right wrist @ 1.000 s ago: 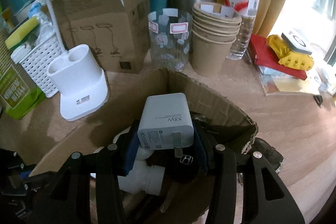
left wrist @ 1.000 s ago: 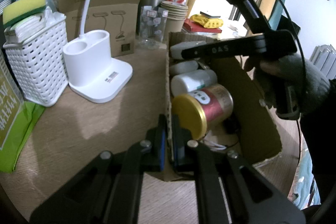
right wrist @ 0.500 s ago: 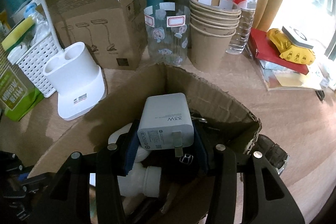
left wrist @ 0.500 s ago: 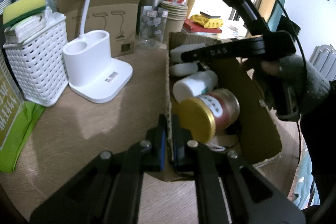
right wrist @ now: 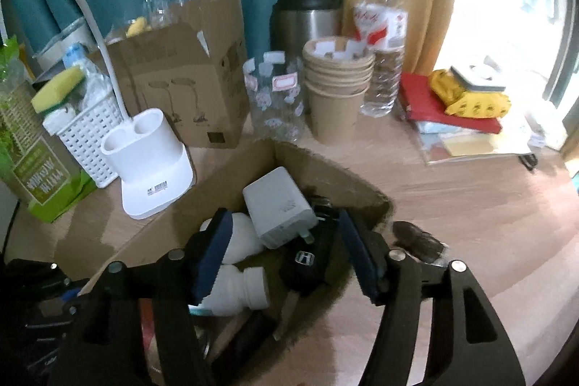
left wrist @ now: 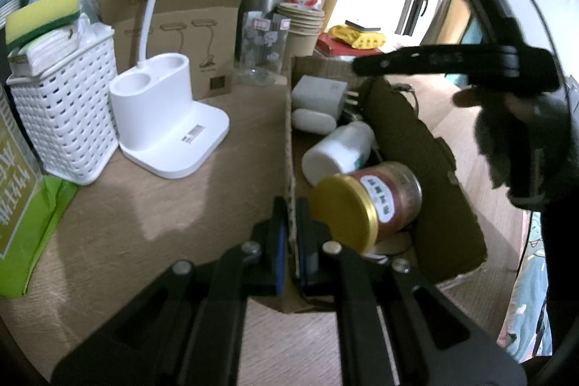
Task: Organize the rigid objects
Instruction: 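Lift the white charger with the right gripper and release it into the box, then move the right gripper to the black wristwatch and grasp its strap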
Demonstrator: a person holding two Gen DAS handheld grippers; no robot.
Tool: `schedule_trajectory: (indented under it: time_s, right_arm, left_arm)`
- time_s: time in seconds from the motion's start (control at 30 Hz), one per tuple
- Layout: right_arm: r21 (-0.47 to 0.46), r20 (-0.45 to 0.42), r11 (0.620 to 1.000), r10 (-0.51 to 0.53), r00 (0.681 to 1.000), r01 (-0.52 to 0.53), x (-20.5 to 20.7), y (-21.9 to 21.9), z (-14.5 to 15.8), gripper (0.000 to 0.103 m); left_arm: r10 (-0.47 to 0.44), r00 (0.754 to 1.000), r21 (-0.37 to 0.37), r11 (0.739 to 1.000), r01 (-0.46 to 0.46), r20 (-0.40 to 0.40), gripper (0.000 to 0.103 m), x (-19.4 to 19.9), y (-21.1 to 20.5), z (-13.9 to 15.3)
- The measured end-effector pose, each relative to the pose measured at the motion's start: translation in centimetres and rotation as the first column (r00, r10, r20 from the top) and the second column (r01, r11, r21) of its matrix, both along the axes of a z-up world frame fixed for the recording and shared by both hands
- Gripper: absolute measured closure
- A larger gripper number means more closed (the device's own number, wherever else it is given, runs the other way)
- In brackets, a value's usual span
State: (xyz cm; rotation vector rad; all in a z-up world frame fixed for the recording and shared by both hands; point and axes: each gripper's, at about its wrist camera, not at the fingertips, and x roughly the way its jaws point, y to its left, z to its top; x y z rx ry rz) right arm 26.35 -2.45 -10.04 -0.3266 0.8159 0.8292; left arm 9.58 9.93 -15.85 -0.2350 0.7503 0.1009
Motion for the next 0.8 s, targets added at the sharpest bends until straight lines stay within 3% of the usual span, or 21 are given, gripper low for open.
schedule_trajectory:
  time_s: [0.37,0.8]
  right_arm:
    - [0.082,0.088,0.992,-0.104,0.991,0.096,-2.3,-4.9,4.1,0.037]
    - [0.086,0.093,0.977,-0.202,0.975,0.194,-2.8,-9.0,4.1,0.037]
  left_arm:
    - [0.001,1.0,0.004,1.0,-0.001,0.002,0.097,0.0,0.0,0.0]
    - [0.001,1.0,0.005,1.0,-0.001,0.003,0.097,-0.1,0.0,0.0]
